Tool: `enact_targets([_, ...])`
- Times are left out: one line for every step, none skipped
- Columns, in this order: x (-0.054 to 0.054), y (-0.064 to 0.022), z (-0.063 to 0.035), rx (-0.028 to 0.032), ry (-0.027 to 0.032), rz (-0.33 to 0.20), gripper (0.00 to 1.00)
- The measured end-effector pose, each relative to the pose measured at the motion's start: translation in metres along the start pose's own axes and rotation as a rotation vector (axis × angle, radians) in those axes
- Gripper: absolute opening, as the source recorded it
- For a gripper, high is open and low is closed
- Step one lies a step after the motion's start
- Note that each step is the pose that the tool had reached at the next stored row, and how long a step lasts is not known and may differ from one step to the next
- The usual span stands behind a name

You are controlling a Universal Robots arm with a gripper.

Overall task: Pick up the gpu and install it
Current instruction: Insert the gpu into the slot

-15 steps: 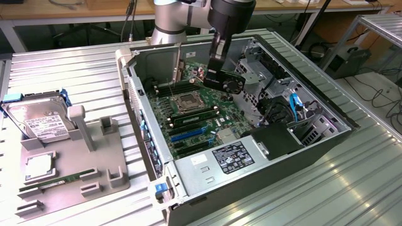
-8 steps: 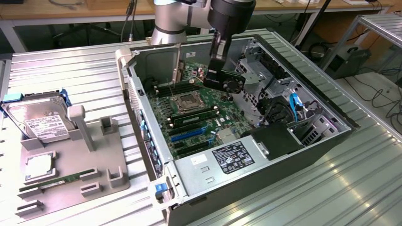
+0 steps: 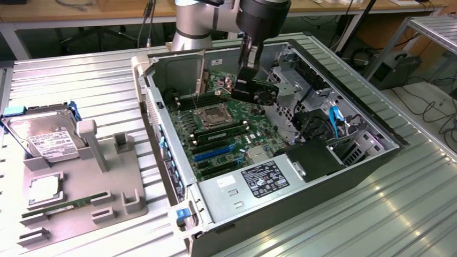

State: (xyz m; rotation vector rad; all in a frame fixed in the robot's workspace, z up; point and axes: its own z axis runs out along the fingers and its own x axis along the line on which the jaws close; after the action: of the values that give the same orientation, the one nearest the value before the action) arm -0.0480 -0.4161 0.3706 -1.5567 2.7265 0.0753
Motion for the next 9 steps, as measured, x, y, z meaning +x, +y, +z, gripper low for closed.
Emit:
enact_targets([0.0,0.0,0.0,-0.0002,0.0002,-0.005,0.26])
enact_targets([0.0,0.0,0.0,-0.0003,0.0004,-0.011,0.26])
enact_targets([0.0,0.0,0.0,-0.0004,0.0006,-0.016,0.26])
enact_targets([0.0,0.0,0.0,-0.0005,0.0008,-0.021,0.26])
enact_targets([0.0,0.0,0.0,-0.0007,0.0011,-0.027,0.26])
enact_targets([0.0,0.0,0.0,-0.0008,0.0013,-0.031,0.26])
enact_targets([0.0,0.0,0.0,-0.0009,0.0015,-0.037,0.26])
enact_targets([0.0,0.0,0.0,-0.0011,0.0019,-0.046,0.26])
enact_targets([0.0,0.0,0.0,-0.0014,0.0023,-0.057,0.26])
